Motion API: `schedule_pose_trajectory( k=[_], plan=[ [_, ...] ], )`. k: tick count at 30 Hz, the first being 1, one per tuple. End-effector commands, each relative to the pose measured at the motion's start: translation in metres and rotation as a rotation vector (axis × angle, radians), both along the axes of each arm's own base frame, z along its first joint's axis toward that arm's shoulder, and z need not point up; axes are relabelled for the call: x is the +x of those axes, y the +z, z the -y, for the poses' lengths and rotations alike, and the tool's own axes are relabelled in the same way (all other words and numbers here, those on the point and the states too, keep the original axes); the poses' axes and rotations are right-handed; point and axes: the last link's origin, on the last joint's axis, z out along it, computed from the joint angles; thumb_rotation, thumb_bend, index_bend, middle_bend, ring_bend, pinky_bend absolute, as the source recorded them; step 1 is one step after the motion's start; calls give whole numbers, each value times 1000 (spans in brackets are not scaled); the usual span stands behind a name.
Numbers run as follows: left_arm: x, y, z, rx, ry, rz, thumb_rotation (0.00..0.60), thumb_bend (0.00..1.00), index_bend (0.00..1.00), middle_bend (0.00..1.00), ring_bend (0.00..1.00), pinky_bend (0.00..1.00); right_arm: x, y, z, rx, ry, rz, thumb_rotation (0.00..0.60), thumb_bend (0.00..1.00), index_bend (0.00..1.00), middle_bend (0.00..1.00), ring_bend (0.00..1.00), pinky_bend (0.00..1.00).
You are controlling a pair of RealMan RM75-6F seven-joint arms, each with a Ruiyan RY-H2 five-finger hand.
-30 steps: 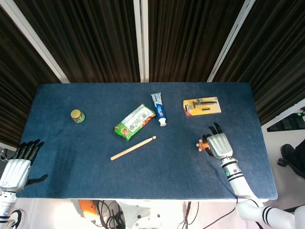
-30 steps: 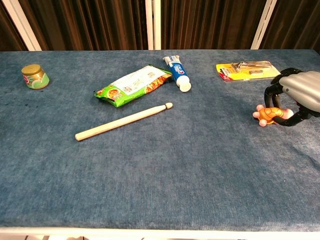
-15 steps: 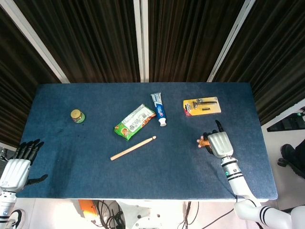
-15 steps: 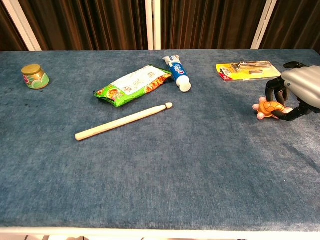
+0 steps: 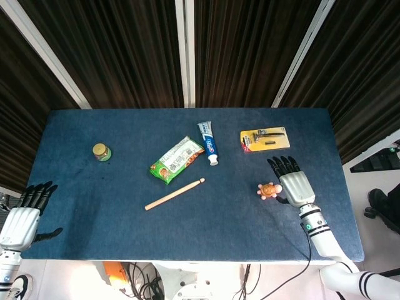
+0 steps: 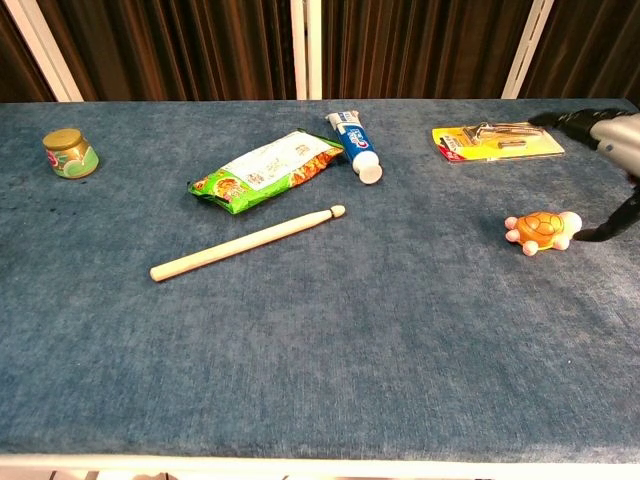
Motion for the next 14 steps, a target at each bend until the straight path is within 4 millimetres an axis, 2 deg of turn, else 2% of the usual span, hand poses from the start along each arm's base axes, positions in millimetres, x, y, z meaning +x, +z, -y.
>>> schedule_pose_trajectory(
  k=[1,3,9,14],
  plan=[
    [2,1,-1,3,-4,2,600,0,63,0,0,0,-5,36,-18,-47,-28,12,600,0,0,0,0,0],
    [3,2,-2,4,-10,-1,600,0,63,0,0,0,-12,51,-32,-82,-41,6,600,0,0,0,0,0],
    [7,7,-5,9,-19,-13,600,0,63,0,0,0,-52,95,-79,-209,-160,18,600,0,0,0,0,0],
    [5,6,-3,18,-17,-16,600,0,63,0,0,0,-70,105,-98,-255,-207,19,600,0,0,0,0,0]
  ],
)
